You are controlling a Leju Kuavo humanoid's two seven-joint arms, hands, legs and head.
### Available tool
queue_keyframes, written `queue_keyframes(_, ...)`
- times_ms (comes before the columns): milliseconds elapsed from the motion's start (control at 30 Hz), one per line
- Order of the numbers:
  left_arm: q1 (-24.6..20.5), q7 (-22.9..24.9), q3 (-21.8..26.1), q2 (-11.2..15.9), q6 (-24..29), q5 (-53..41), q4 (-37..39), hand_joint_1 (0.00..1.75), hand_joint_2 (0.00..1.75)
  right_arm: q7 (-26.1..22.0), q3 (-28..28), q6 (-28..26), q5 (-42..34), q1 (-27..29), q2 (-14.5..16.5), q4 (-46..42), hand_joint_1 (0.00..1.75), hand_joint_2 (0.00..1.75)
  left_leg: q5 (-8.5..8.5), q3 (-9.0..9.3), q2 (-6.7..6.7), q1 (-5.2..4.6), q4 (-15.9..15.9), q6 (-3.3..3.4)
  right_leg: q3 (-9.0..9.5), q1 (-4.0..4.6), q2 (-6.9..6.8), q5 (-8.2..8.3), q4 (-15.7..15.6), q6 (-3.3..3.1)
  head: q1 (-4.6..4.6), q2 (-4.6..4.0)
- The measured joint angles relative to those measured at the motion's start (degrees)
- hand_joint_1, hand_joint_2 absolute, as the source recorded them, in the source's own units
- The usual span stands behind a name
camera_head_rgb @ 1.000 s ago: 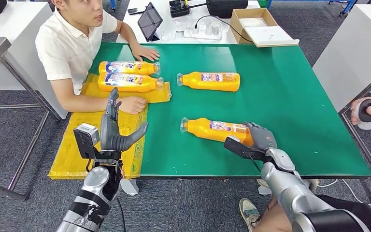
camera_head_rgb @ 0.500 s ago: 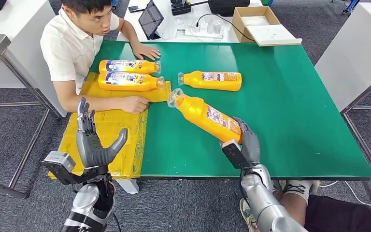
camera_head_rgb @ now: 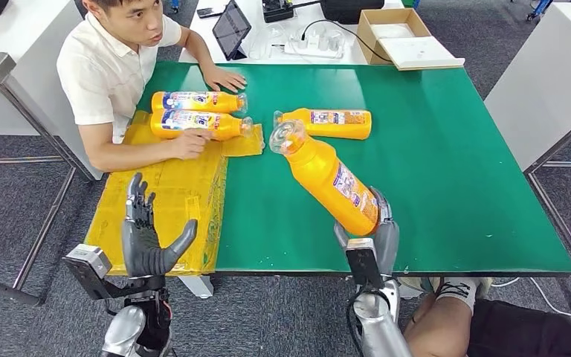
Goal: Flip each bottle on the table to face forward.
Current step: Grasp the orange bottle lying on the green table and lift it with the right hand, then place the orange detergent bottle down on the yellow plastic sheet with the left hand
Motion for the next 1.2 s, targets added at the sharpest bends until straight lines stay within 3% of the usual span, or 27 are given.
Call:
queue_keyframes(133,0.31,1.06,-1.45,-0.19,-4.80,1.91,1.16,0.00,1.75,0.00,3.82,-0.12,-1.40,0.71,0.39,-2.86,1.75,1.75,0.01,0.01,0.06,0.00,-0.01,0.00,0.00,-0.01,0.01,0.02,0.00,-0.01,0.02,0.00)
queue_keyframes(300,0.09,1.57,-3.94,-0.05,-10.55,1.16,3.36,0.00,1.75,0.00,9.96,5.09,-1.28,0.47,1.30,-2.10,1.75,1.75,0.02,0.01,0.05,-0.01,-0.01,0.00,0.01,-0.01,0.01,0.04,0.00,0.00,0.01,0.00)
queue_keyframes(600,-1.95,1.65,-6.79,0.14,-14.98,1.59,6.96,0.00,1.75,0.00,22.52,10.93,-1.72,-1.38,4.64,4.18,1.75,1.75,0.03,0.00,0.04,0.04,-0.01,-0.02,-0.02,0.03,0.01,0.01,0.01,-0.04,0.02,0.00)
queue_keyframes(867,-2.25,1.17,-8.63,0.48,-17.55,2.22,7.18,0.00,1.75,0.00,26.25,12.42,-2.51,-3.48,5.50,10.29,1.75,1.75,0.03,0.00,0.02,0.00,-0.01,-0.02,-0.01,0.00,0.00,0.03,0.00,-0.02,0.02,0.00)
queue_keyframes(1200,-2.49,0.00,-9.33,1.16,-19.30,2.67,7.14,0.00,1.75,0.00,26.81,14.13,-3.49,-4.97,5.67,13.63,1.75,1.75,0.03,0.01,0.04,0.02,-0.01,-0.02,-0.02,0.01,0.01,0.03,0.00,-0.02,0.01,0.00)
